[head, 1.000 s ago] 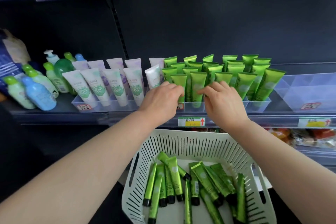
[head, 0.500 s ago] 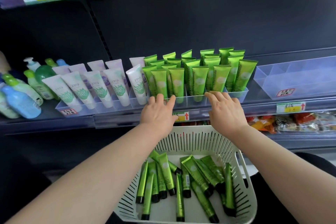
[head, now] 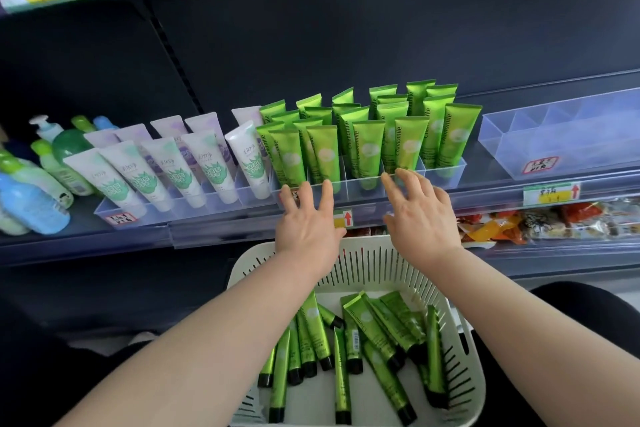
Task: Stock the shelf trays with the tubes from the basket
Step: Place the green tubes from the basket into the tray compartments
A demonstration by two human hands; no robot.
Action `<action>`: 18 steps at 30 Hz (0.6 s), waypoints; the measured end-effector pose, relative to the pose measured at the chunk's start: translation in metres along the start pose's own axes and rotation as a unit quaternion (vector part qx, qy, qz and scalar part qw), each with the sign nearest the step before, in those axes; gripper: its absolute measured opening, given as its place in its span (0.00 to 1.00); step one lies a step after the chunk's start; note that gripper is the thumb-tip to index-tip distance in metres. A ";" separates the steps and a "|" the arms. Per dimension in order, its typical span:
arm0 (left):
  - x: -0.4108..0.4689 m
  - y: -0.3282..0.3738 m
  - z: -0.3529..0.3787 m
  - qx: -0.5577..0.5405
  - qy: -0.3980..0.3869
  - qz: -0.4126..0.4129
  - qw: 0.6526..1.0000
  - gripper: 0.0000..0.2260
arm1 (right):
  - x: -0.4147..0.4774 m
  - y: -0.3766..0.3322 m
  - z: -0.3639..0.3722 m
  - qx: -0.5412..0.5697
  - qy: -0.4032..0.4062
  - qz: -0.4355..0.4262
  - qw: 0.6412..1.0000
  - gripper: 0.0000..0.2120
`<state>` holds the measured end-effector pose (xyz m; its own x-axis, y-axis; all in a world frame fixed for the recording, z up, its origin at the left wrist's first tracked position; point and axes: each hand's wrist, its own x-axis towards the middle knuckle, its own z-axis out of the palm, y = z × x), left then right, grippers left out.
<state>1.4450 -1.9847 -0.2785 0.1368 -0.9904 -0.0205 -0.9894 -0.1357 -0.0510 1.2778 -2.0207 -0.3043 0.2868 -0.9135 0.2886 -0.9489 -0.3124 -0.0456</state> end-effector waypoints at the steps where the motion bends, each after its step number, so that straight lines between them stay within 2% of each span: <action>1: 0.000 0.001 0.002 -0.005 0.006 -0.003 1.000 0.36 | 0.000 -0.001 0.000 0.002 0.002 0.001 1.000 0.31; 5: 0.000 0.003 0.011 -0.007 0.022 -0.007 1.000 0.37 | 0.001 -0.001 0.002 0.002 0.011 0.004 1.000 0.30; 18: 0.033 -0.003 0.004 -0.023 -0.003 0.019 1.000 0.37 | 0.024 0.006 0.002 0.013 -0.008 -0.001 1.000 0.30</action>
<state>1.4526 -2.0166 -0.2829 0.1002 -0.9946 -0.0284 -0.9950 -0.1001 -0.0032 1.2793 -2.0445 -0.2998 0.2919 -0.9165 0.2734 -0.9444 -0.3215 -0.0694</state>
